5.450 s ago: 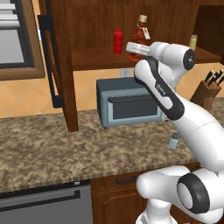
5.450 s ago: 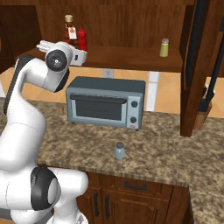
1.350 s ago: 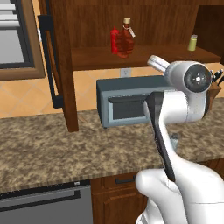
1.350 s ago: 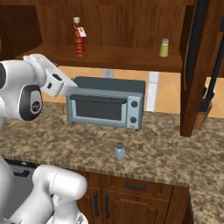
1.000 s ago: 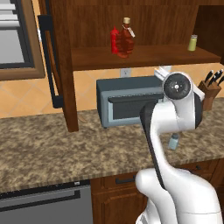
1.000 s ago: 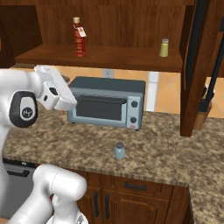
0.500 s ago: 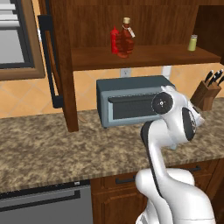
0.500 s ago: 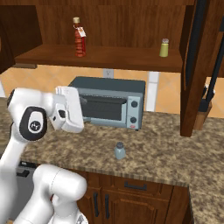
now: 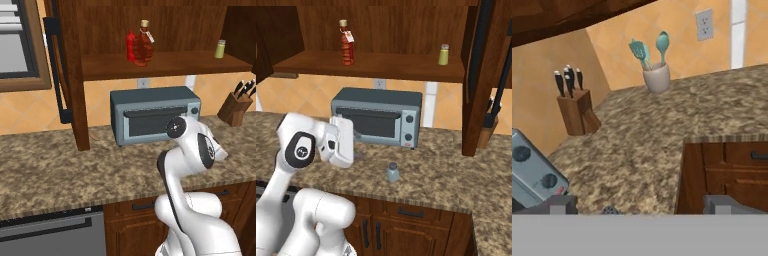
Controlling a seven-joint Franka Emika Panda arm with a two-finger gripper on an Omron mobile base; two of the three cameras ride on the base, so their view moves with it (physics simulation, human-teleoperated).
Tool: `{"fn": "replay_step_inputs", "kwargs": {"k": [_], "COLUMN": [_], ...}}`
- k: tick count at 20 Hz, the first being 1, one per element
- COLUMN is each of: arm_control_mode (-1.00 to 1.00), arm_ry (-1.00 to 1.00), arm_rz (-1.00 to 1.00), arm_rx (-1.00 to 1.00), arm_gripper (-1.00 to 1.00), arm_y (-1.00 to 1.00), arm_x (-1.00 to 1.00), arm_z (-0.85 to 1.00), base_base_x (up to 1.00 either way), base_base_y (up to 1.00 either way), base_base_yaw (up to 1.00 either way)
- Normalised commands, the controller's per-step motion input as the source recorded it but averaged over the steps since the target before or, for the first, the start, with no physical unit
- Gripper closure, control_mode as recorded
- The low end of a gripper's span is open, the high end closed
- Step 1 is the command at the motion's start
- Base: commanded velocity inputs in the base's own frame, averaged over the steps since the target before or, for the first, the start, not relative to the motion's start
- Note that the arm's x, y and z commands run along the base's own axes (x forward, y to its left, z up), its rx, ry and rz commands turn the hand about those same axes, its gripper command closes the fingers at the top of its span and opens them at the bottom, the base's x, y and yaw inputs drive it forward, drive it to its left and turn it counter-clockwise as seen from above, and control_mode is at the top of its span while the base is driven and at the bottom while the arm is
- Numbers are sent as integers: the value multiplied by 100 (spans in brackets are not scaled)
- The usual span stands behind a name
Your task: Put the shaker and condiment bottle from the counter next to their counterparts in the cabinet.
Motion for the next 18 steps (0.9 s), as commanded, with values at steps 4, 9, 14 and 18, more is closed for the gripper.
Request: {"fn": "replay_step_inputs", "kwargs": {"k": [4,9,14,18], "arm_control_mode": [-100,-100,-100,-100], "arm_ry": [2,0,0,0], "arm_rz": [-4,-2,-2,-1], "arm_rx": [0,0,0,0], "arm_gripper": [-100,-100,-100,-100], "arm_y": [-3,-11,-6,-8], "arm_x": [-1,0,5,24], "arm_z": [-65,-87,-54,-50], "base_base_x": [0,0,0,0], "base_base_y": [0,0,0,0], "base_base_yaw": [0,0,0,0]}}
